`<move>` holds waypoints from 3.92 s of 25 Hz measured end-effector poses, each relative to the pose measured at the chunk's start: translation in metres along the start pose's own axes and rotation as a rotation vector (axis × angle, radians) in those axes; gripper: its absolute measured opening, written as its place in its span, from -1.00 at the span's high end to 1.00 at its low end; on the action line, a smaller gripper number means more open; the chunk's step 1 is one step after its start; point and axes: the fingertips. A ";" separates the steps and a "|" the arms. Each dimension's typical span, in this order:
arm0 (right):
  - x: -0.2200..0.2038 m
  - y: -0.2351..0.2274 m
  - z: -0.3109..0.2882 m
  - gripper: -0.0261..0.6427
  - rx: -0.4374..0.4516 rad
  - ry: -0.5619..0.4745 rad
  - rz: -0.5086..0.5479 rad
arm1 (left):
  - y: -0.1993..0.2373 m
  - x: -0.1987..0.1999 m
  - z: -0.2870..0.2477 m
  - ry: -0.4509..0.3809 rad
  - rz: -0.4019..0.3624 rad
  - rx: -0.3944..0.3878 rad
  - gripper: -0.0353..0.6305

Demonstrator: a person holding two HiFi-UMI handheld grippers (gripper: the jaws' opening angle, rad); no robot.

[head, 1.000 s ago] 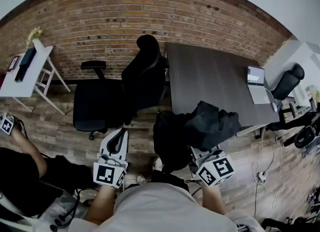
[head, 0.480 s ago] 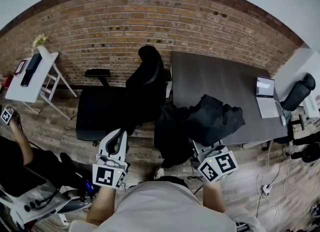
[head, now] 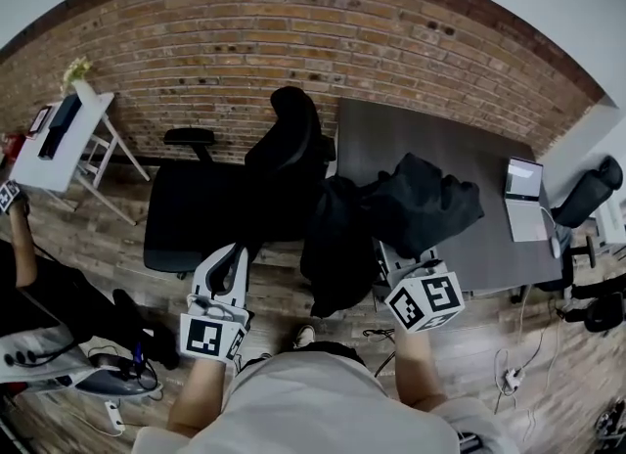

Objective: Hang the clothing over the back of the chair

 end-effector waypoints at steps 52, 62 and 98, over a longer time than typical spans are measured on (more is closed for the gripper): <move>0.027 0.083 -0.319 0.46 0.280 0.082 0.499 | 0.064 -0.005 -0.001 0.033 -0.005 0.268 0.78; -0.028 0.116 -0.339 0.34 0.389 0.268 0.558 | 0.064 -0.010 0.010 0.033 0.020 0.281 0.78; -0.126 0.180 -0.317 -0.37 0.706 0.594 0.799 | 0.077 -0.021 0.033 0.031 0.082 0.292 0.78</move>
Point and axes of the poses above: the fingertips, and each gripper's own axes: z backward along the fingers, y to its left, x out of its top, and after that the axes turned 1 degree about y, right-handed
